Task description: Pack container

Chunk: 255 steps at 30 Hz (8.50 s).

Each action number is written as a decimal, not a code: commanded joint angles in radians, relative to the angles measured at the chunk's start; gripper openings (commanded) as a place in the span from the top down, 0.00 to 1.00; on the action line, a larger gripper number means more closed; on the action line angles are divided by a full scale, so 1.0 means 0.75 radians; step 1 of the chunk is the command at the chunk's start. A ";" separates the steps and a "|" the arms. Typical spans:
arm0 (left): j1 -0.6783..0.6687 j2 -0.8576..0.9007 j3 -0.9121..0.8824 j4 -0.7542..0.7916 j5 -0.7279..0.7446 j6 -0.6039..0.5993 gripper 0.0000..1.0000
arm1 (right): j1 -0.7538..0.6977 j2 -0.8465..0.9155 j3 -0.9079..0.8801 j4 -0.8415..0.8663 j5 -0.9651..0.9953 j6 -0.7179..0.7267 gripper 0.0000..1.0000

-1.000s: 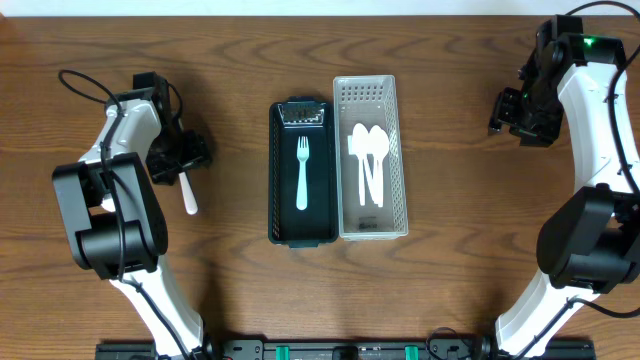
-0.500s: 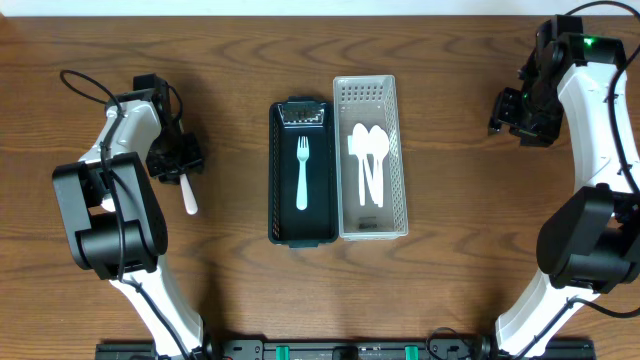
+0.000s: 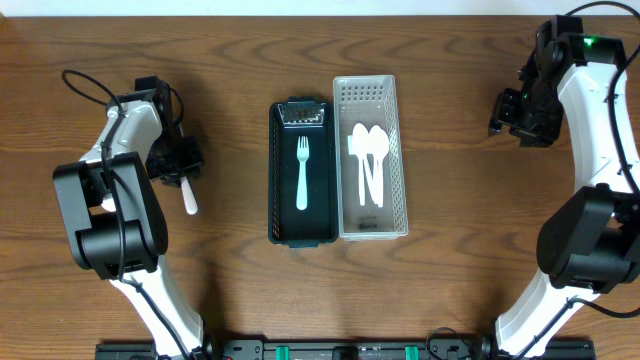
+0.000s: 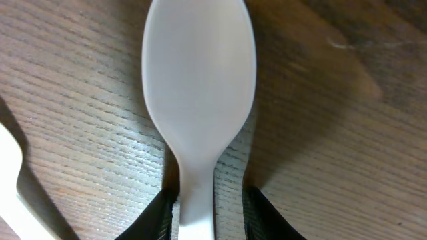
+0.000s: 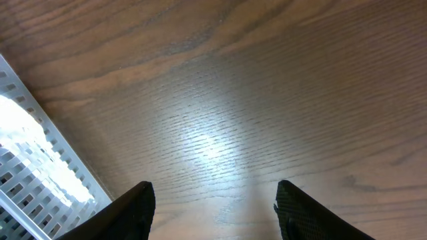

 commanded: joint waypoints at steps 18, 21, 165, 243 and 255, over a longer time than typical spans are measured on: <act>-0.001 0.018 -0.065 0.003 -0.070 -0.011 0.89 | 0.003 0.008 -0.003 -0.008 -0.005 -0.017 0.39; -0.001 0.018 -0.085 0.011 -0.069 -0.011 0.93 | 0.003 0.008 -0.003 -0.008 -0.005 -0.017 0.39; 0.218 -0.148 -0.338 0.231 -0.276 -0.158 0.33 | 0.003 0.008 -0.004 -0.044 -0.006 -0.022 0.32; -0.700 -0.789 -0.107 0.165 0.097 -0.035 0.94 | 0.003 0.008 -0.003 0.008 -0.005 -0.024 0.30; -0.902 -0.673 -0.107 0.219 -0.026 -0.134 0.94 | 0.003 0.008 -0.003 0.001 -0.003 -0.139 0.29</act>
